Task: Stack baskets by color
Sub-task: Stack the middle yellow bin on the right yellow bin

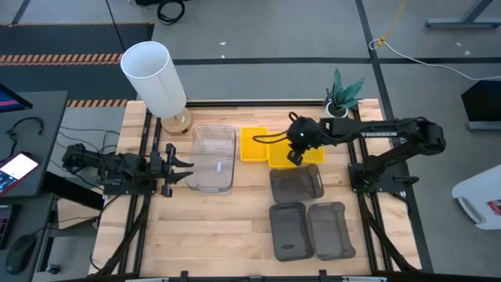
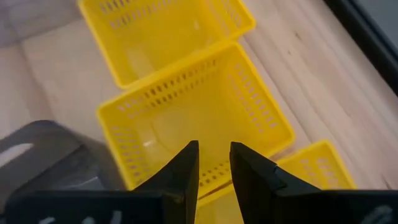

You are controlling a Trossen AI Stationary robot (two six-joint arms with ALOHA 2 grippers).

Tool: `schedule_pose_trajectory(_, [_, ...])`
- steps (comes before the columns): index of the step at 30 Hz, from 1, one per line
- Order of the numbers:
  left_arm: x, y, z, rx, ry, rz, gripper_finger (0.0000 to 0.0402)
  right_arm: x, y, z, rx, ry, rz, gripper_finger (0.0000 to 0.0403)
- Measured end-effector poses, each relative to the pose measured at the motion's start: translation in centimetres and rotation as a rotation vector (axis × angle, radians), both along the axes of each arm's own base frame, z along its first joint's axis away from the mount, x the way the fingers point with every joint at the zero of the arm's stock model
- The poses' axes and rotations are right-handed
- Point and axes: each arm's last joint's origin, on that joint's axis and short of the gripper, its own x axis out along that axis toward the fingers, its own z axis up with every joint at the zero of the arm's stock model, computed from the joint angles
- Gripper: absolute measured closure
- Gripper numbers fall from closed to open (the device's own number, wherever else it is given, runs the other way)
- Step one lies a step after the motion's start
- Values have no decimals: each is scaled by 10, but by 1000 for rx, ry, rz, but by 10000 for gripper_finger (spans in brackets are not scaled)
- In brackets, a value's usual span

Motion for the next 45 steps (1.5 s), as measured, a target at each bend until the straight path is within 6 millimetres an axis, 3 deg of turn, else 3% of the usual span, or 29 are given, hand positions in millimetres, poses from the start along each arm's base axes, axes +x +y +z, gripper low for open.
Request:
schedule_pose_trajectory(6, [0, 1, 1, 37, -5, 26, 286, 4, -23, -13, 36, 47, 8, 306])
schedule_pose_trajectory(10, [-2, 2, 7, 50, -20, 58, 286, 11, -36, -9, 44, 64, 17, 306])
schedule_pose_trajectory(16, [-2, 2, 7, 48, -22, 63, 286, 27, -47, -7, 6, 108, 87, 306])
schedule_pose_trajectory(23, [0, 1, -3, -55, 34, 26, 286, 51, -58, -24, -32, 200, 161, 299])
schedule_pose_trajectory(37, [0, 1, -2, -111, 20, 20, 285, 81, -87, -26, -1, 370, 230, 221])
schedule_pose_trajectory(45, [0, 1, -2, -112, 14, 19, 285, 90, -97, -51, 59, 443, 263, 217])
